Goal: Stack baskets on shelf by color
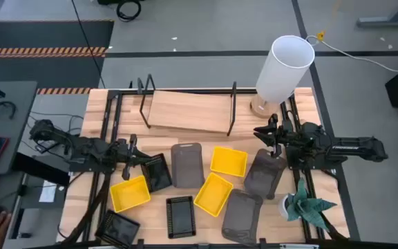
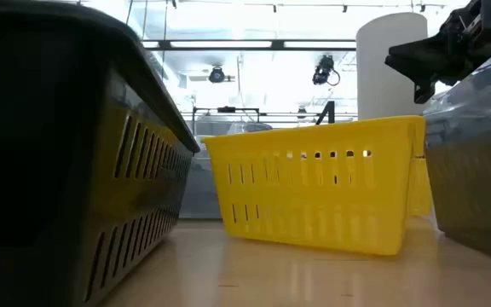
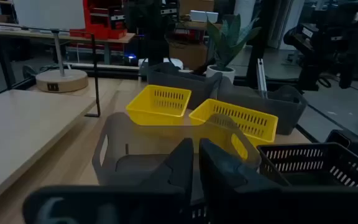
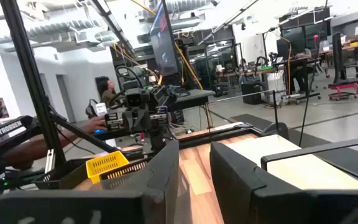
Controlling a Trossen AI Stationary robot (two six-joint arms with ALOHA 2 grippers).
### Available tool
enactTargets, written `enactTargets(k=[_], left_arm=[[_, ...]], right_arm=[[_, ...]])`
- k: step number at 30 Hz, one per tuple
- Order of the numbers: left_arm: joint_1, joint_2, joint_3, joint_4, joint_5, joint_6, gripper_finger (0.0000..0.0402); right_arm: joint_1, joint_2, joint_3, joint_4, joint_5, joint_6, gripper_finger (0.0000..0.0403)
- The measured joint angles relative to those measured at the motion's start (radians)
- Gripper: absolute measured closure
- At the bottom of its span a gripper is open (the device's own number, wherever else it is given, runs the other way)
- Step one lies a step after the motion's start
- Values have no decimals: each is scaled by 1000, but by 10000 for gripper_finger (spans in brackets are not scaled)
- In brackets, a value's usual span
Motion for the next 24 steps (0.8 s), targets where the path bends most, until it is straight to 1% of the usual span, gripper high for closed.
enactTargets(k=[14,24], left_arm=[[0,0,0,0,0,0,376],[0,0,0,0,0,0,366]], right_arm=[[0,0,0,0,0,0,306],[0,0,0,0,0,0,306]])
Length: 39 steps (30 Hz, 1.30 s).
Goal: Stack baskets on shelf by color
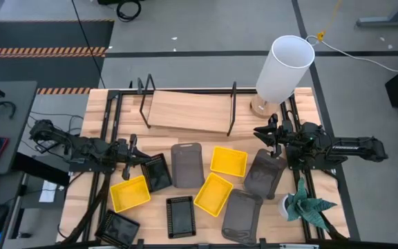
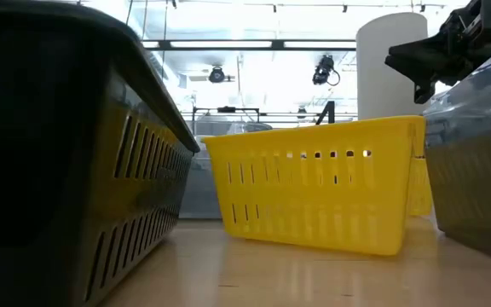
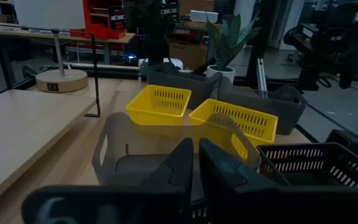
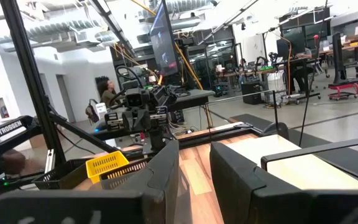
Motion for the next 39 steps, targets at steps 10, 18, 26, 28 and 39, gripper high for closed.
enactTargets(k=[10,18,26,28,39], left_arm=[[0,0,0,0,0,0,373],[0,0,0,4,0,-1,363],[-2,-1,0,124,16,-420,364],[-2,-1,0,127,97,-474,367],[13,219,370,-372,279,-531,394]], right_arm=[[0,0,0,0,0,0,306],[0,0,0,0,0,0,306],[0,0,0,0,0,0,306],[0,0,0,2,0,0,306],[0,0,0,17,0,0,306]])
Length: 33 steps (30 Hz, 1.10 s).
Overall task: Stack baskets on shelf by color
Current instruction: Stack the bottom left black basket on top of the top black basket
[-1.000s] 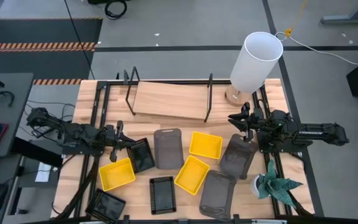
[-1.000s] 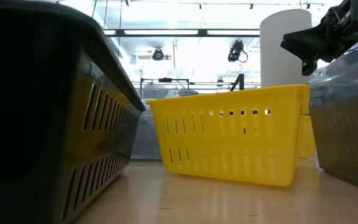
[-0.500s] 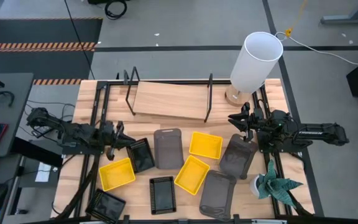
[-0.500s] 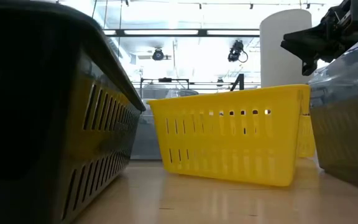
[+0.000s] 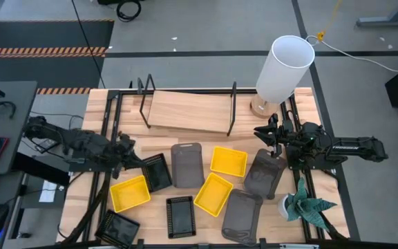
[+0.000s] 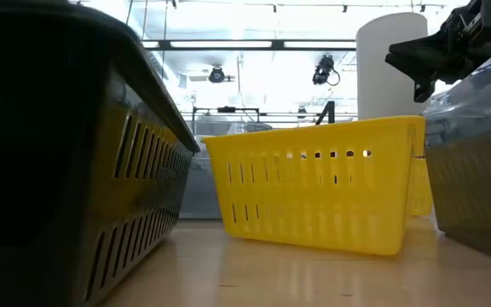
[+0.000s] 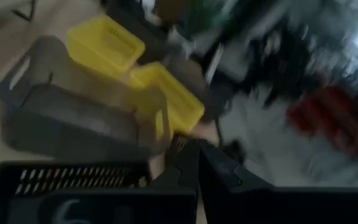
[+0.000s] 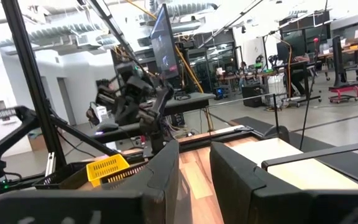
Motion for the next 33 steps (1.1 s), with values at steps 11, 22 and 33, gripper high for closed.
enactTargets(k=[11,22,33], left_arm=[[-174,342,153,-108,86,-93,394],[-281,650,326,-208,93,-211,385],[-385,947,604,-326,91,-148,358]], right_arm=[[0,0,0,1,0,0,306],[0,0,0,3,0,0,306],[0,0,0,5,1,0,306]])
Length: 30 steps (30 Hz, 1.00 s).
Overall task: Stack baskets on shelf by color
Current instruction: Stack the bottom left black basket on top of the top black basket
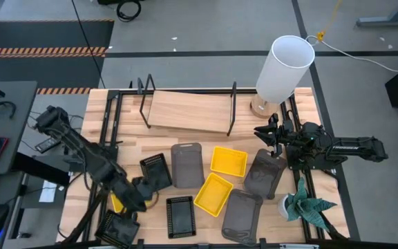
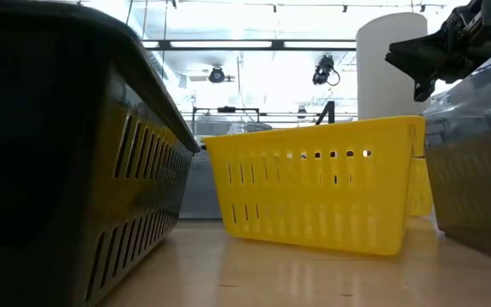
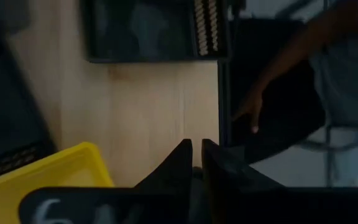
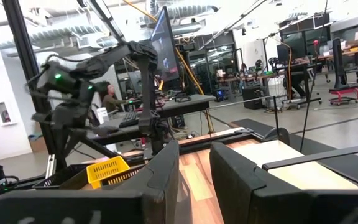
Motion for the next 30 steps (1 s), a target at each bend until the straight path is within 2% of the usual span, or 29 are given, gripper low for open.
enactTargets(k=[5,12,16,30], left_arm=[[-35,103,51,-12,-21,-24,334],[-91,213,116,-83,-22,-49,247],[-124,261,123,-89,-18,-19,217],[-198,290,123,-168,-4,-17,229]], right_arm=[[0,0,0,0,0,0,306],[0,0,0,0,0,0,306],[0,0,0,0,0,0,306],[0,0,0,-1,0,0,306]])
